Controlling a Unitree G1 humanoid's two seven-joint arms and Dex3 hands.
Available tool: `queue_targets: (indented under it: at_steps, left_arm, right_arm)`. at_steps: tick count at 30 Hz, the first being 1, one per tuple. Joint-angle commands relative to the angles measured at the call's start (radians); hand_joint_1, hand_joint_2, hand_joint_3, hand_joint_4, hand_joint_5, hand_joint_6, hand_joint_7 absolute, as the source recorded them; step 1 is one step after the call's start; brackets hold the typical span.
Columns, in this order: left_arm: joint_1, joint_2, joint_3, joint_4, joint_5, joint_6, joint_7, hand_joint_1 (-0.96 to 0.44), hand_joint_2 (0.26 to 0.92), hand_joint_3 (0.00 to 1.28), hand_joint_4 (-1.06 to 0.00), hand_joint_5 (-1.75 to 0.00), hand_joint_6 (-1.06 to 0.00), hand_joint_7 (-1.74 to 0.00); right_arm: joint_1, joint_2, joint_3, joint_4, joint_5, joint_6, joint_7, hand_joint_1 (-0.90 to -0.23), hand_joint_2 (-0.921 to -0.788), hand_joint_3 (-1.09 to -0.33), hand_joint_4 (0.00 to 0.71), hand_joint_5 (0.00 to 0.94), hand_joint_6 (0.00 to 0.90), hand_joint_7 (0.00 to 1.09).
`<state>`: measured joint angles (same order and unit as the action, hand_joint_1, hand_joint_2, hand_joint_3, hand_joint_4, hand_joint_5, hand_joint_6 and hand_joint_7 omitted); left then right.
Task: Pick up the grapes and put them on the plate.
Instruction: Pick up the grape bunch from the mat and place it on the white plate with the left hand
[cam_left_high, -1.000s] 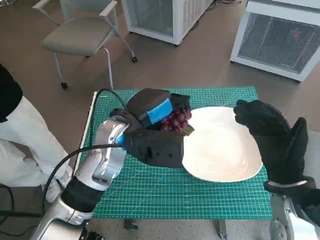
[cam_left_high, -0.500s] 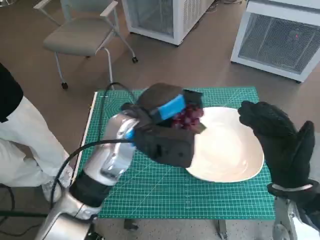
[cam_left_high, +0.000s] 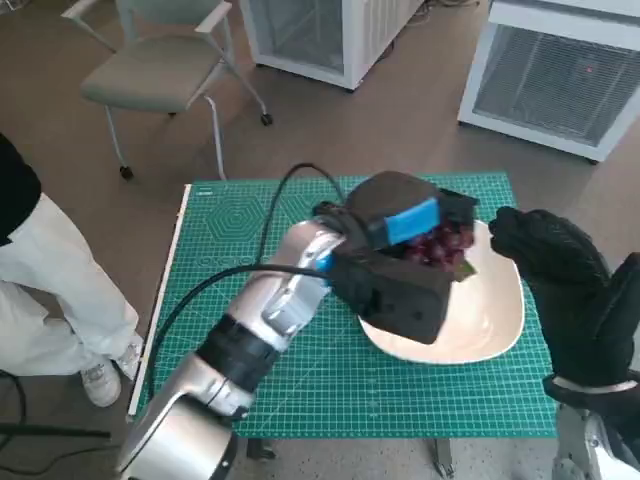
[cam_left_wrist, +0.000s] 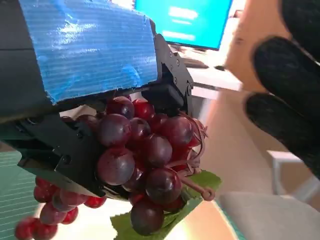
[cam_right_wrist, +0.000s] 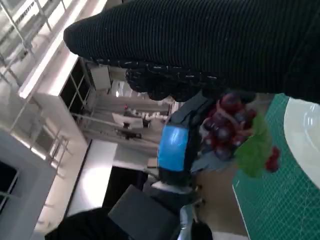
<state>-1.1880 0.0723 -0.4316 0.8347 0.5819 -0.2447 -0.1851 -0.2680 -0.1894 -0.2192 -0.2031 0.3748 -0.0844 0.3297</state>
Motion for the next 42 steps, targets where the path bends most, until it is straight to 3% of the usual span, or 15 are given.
queue_targets:
  at_steps: [1, 8, 10, 13, 16, 19, 21, 22, 24, 25, 27, 28, 33, 42]
  left_arm:
    - [-0.051, -0.019, -0.014, 0.062, 0.005, -0.041, 0.032, 0.00, 0.921, 0.08, -0.68, -1.15, -0.60, -1.21]
    - [-0.061, -0.040, -0.022, 0.122, 0.005, -0.063, 0.055, 0.00, 0.910, 0.11, -0.62, -1.26, -0.63, -1.16]
    - [-0.061, -0.045, -0.025, 0.133, 0.007, -0.061, 0.063, 0.00, 0.830, 0.27, -0.58, -1.35, -0.64, -1.15]
    - [-0.061, -0.051, -0.029, 0.145, 0.011, -0.052, 0.074, 0.00, 0.659, 0.62, -0.51, -1.54, -0.63, -1.22]
    - [-0.058, -0.057, -0.026, 0.155, 0.008, -0.046, 0.086, 0.00, 0.569, 0.81, -0.46, -1.66, -0.62, -1.28]
    - [-0.051, -0.062, -0.016, 0.163, -0.007, -0.051, 0.092, 0.00, 0.528, 0.90, -0.44, -1.71, -0.60, -1.32]
    - [-0.047, -0.067, -0.004, 0.168, -0.028, -0.053, 0.076, 0.06, 0.593, 0.80, -0.45, -1.67, -0.54, -1.19]
    - [-0.045, -0.070, 0.003, 0.171, -0.040, -0.053, 0.062, 0.07, 0.650, 0.67, -0.43, -1.52, -0.48, -1.03]
    - [-0.045, -0.076, 0.014, 0.178, -0.061, -0.050, 0.033, 0.02, 0.754, 0.38, -0.35, -1.05, -0.37, -0.63]
    - [-0.046, -0.077, 0.017, 0.184, -0.068, -0.053, 0.021, -0.06, 0.773, 0.27, -0.29, -0.75, -0.32, -0.47]
    - [-0.047, -0.074, 0.017, 0.199, -0.075, -0.072, 0.003, -0.19, 0.795, 0.13, -0.19, -0.35, -0.27, -0.25]
    - [-0.047, -0.072, 0.015, 0.206, -0.076, -0.085, -0.002, -0.24, 0.801, 0.09, -0.15, -0.23, -0.25, -0.18]
    - [-0.046, -0.064, 0.011, 0.242, -0.075, -0.144, 0.004, -0.36, 0.813, 0.02, -0.06, -0.04, -0.22, -0.07]
    - [-0.032, -0.046, 0.013, 0.291, -0.068, -0.215, 0.060, -0.45, 0.829, 0.01, -0.08, -0.01, -0.26, -0.05]
  right_arm:
    - [0.026, -0.001, -0.003, -0.003, -0.005, 0.004, -0.016, -0.330, -0.921, -0.595, 0.456, 0.837, 0.258, 0.99]
    - [0.035, 0.000, -0.005, -0.010, -0.017, -0.002, -0.031, -0.328, -0.921, -0.596, 0.459, 0.831, 0.260, 0.99]
    - [0.036, -0.001, -0.005, -0.011, -0.019, -0.004, -0.035, -0.328, -0.921, -0.596, 0.460, 0.829, 0.260, 0.98]
    - [0.038, -0.001, -0.004, -0.011, -0.024, -0.008, -0.041, -0.328, -0.921, -0.596, 0.461, 0.827, 0.260, 0.98]
    - [0.040, 0.000, -0.003, -0.009, -0.030, -0.013, -0.044, -0.328, -0.921, -0.596, 0.463, 0.825, 0.260, 0.98]
    - [0.041, 0.002, -0.001, -0.005, -0.036, -0.019, -0.047, -0.327, -0.921, -0.596, 0.464, 0.823, 0.261, 0.98]
    - [0.040, 0.002, 0.001, -0.003, -0.038, -0.021, -0.049, -0.326, -0.921, -0.597, 0.464, 0.821, 0.261, 0.98]
    - [0.040, 0.003, 0.002, -0.002, -0.039, -0.022, -0.049, -0.326, -0.921, -0.597, 0.465, 0.821, 0.261, 0.98]
    - [0.039, 0.003, 0.003, 0.001, -0.040, -0.022, -0.050, -0.326, -0.921, -0.597, 0.465, 0.820, 0.261, 0.98]
    - [0.038, 0.003, 0.004, 0.003, -0.039, -0.022, -0.050, -0.325, -0.921, -0.597, 0.465, 0.820, 0.261, 0.98]
    - [0.035, 0.003, 0.005, 0.007, -0.037, -0.021, -0.049, -0.325, -0.921, -0.597, 0.466, 0.819, 0.261, 0.98]
    - [0.034, 0.003, 0.007, 0.008, -0.036, -0.021, -0.048, -0.325, -0.921, -0.597, 0.466, 0.819, 0.261, 0.98]
    - [0.029, 0.004, 0.012, 0.015, -0.033, -0.020, -0.046, -0.325, -0.921, -0.596, 0.466, 0.817, 0.261, 0.98]
    - [0.024, 0.003, 0.020, 0.025, -0.026, -0.025, -0.036, -0.325, -0.921, -0.596, 0.467, 0.816, 0.260, 0.98]
